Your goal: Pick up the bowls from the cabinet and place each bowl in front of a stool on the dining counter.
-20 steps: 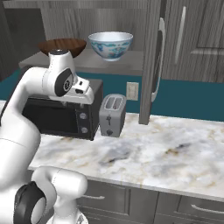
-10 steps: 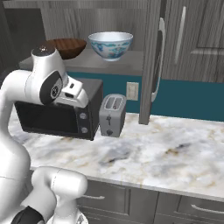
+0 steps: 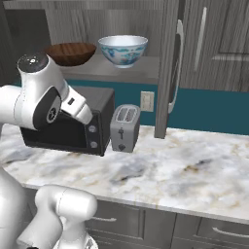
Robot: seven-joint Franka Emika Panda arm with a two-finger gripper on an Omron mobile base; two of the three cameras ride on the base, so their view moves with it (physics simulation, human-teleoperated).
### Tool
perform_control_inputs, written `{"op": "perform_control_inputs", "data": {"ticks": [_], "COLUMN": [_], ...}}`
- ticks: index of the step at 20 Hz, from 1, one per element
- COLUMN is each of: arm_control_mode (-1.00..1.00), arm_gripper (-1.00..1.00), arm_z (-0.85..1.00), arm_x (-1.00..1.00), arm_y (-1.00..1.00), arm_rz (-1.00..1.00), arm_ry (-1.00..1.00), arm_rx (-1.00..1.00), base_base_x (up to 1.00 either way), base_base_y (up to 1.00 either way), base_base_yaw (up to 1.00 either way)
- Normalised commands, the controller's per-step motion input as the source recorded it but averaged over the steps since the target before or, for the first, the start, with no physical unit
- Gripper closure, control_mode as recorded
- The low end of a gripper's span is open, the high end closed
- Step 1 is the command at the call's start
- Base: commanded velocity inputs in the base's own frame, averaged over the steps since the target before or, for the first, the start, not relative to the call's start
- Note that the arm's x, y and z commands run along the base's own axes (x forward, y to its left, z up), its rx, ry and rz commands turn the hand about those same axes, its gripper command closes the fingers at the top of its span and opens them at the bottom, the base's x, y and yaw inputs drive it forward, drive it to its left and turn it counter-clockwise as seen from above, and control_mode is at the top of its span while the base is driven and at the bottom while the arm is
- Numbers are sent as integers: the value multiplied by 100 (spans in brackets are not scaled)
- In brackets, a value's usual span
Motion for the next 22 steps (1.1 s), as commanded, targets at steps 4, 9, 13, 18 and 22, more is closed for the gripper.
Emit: {"op": "perform_control_inputs", "data": {"ticks": [4,9,13,18,22], "arm_control_mode": [-100,-100,-100,-100,-100], "arm_gripper": [-100,-100,-100,-100,-100], "arm_z": [30,27,23,29,28], "arm_x": [-11,-1,0,0,0], "arm_y": [-5,0,-2,-9,-35], "arm_rz": [-24,-25,-19,-15,-7], "arm_ry": [-13,-11,-8,-5,-4], "arm_rx": [17,14,13,15,17], "base_base_x": [0,0,0,0,0], "base_base_y": [0,0,0,0,0], "base_base_yaw": [0,0,0,0,0]}}
